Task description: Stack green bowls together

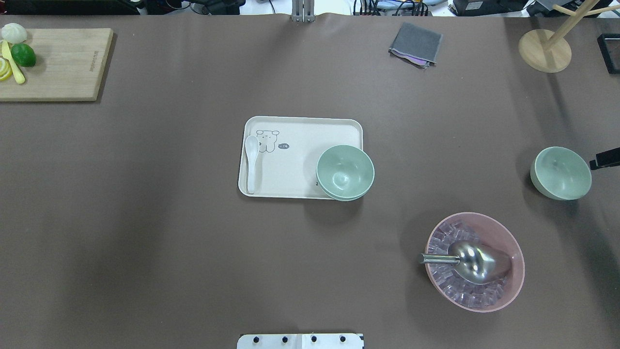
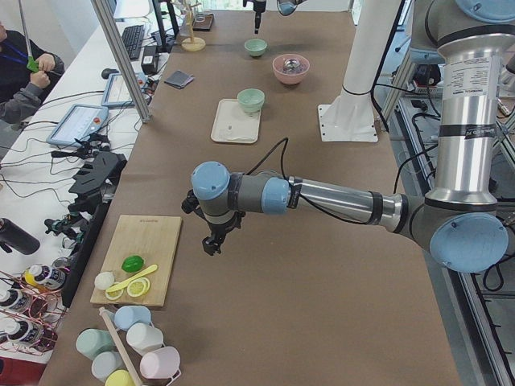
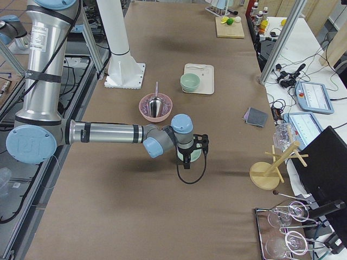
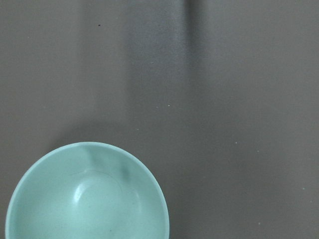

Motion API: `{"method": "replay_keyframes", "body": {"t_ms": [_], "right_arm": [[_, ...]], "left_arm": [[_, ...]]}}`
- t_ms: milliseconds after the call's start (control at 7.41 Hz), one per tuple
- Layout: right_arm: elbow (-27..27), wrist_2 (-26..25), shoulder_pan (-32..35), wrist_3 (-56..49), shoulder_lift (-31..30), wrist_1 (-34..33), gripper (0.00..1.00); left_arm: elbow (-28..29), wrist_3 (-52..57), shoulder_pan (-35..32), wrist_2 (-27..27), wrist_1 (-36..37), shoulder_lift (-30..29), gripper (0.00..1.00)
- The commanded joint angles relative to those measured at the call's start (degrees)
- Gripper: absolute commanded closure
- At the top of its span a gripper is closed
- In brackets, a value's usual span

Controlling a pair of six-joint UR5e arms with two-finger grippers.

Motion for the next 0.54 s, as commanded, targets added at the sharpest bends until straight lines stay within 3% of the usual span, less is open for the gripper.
{"method": "replay_keyframes", "body": {"t_ms": [0,135,405], "right_arm": [[-1.32,-3.00,-4.16,4.73,0.13,4.06,0.08],[-1.94,-4.06,-4.70,4.74,0.13,4.16,0.13],[-2.47,-4.33,-4.71,4.74,-0.05,4.07,0.33]], "left_arm": [[-0.02,0.01,-0.03,-0.05,-0.03,0.32,0.02],[0.15,-0.08,0.05,-0.05,-0.03,0.41,0.02],[0.15,-0.08,0.06,-0.14,-0.03,0.41,0.02]]}}
